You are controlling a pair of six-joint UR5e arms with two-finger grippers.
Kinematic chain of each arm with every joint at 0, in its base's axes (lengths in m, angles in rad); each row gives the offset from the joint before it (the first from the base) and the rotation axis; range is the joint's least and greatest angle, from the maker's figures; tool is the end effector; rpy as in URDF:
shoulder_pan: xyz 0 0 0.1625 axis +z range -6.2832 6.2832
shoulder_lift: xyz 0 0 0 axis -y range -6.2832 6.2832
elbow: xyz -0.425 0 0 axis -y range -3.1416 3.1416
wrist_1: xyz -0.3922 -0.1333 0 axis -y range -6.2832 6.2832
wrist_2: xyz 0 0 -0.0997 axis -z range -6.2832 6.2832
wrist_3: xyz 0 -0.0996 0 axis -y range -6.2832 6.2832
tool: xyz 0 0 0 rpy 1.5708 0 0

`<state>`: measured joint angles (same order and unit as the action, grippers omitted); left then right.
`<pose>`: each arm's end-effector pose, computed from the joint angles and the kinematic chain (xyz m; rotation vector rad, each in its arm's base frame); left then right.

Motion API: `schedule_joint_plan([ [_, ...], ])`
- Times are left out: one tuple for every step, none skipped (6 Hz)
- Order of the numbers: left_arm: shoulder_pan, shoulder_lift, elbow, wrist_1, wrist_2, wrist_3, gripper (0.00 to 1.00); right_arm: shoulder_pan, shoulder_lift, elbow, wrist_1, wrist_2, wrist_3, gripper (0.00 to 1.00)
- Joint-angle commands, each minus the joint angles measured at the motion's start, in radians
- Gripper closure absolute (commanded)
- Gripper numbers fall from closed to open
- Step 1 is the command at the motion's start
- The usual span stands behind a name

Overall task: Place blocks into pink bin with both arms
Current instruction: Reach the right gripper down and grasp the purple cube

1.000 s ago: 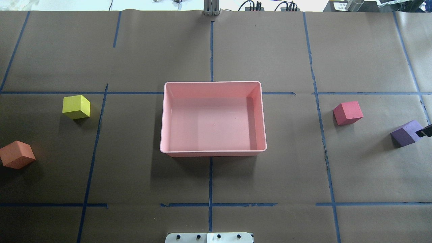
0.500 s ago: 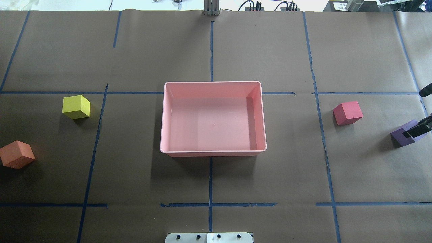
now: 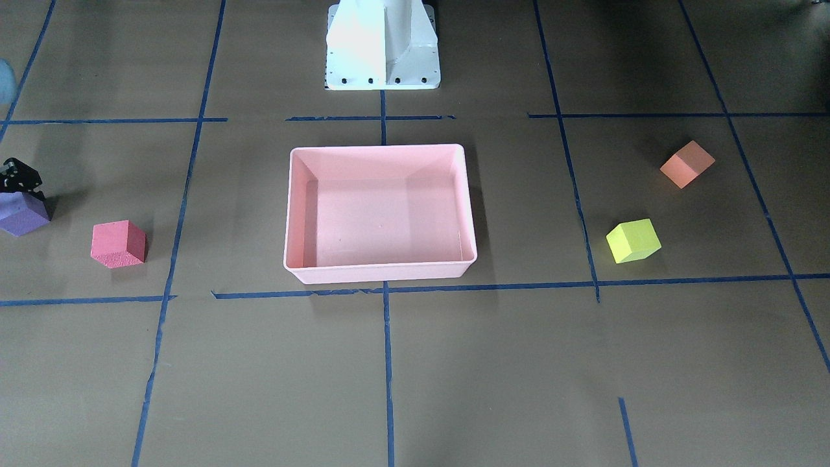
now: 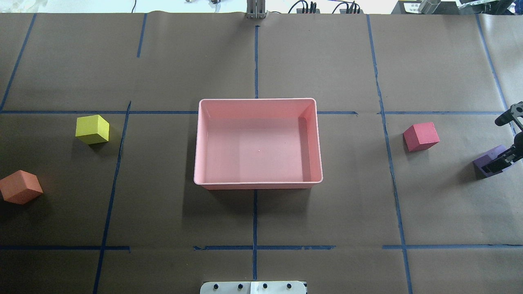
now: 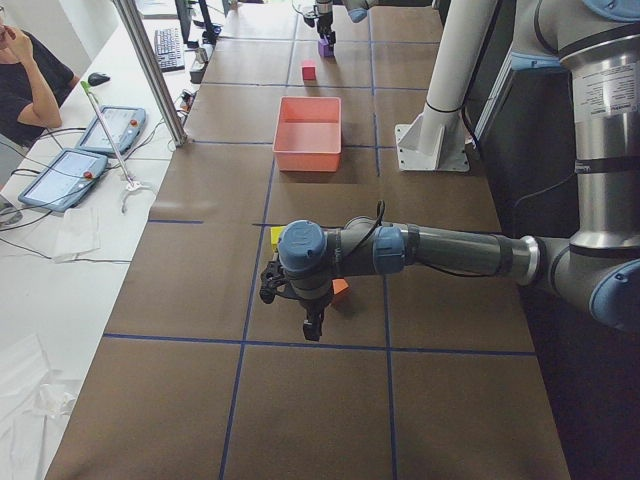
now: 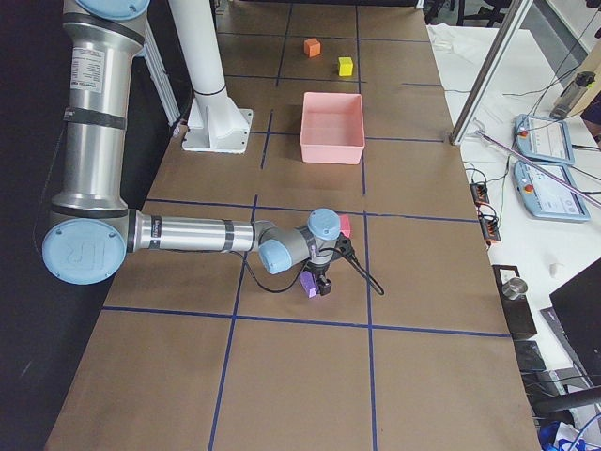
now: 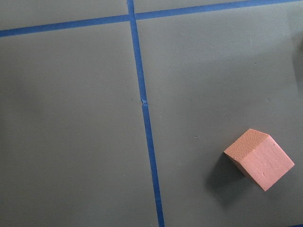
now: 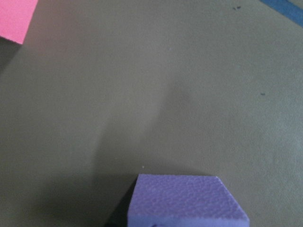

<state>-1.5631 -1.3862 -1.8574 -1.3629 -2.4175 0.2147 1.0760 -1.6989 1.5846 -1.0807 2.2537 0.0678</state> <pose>-0.0556 -0.4048 0.6165 -0.0116 0.8526 0.1639 -0.1547 -0.4352 0.6640 0.1614 -0.7574 -0.5340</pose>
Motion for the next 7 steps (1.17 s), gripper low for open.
schedule_joint_plan([
  [0.0, 0.003, -0.003, -0.001, 0.0, 0.0, 0.0, 0.004, -0.01, 0.044, 0.065, 0.001, 0.009, 0.96],
  [0.0, 0.003, -0.005, -0.001, -0.006, 0.0, 0.0, 0.002, -0.037, 0.171, 0.051, 0.022, 0.085, 1.0],
  [0.0, 0.003, -0.005, -0.002, -0.014, 0.0, 0.0, -0.016, -0.025, 0.242, 0.051, 0.12, 0.24, 1.0],
  [0.0, 0.003, -0.005, -0.002, -0.014, 0.0, 0.0, -0.052, -0.009, 0.312, 0.051, 0.144, 0.363, 0.98],
  [0.0, 0.003, -0.005, -0.002, -0.014, 0.0, 0.0, -0.126, 0.084, 0.333, 0.051, 0.145, 0.55, 1.0],
  [0.0, 0.003, -0.003, -0.002, -0.014, 0.0, 0.0, -0.231, 0.228, 0.325, 0.045, 0.145, 0.766, 1.0],
  [0.002, 0.003, -0.003, -0.002, -0.014, 0.0, 0.0, -0.325, 0.346, 0.31, 0.044, 0.133, 0.887, 1.0],
])
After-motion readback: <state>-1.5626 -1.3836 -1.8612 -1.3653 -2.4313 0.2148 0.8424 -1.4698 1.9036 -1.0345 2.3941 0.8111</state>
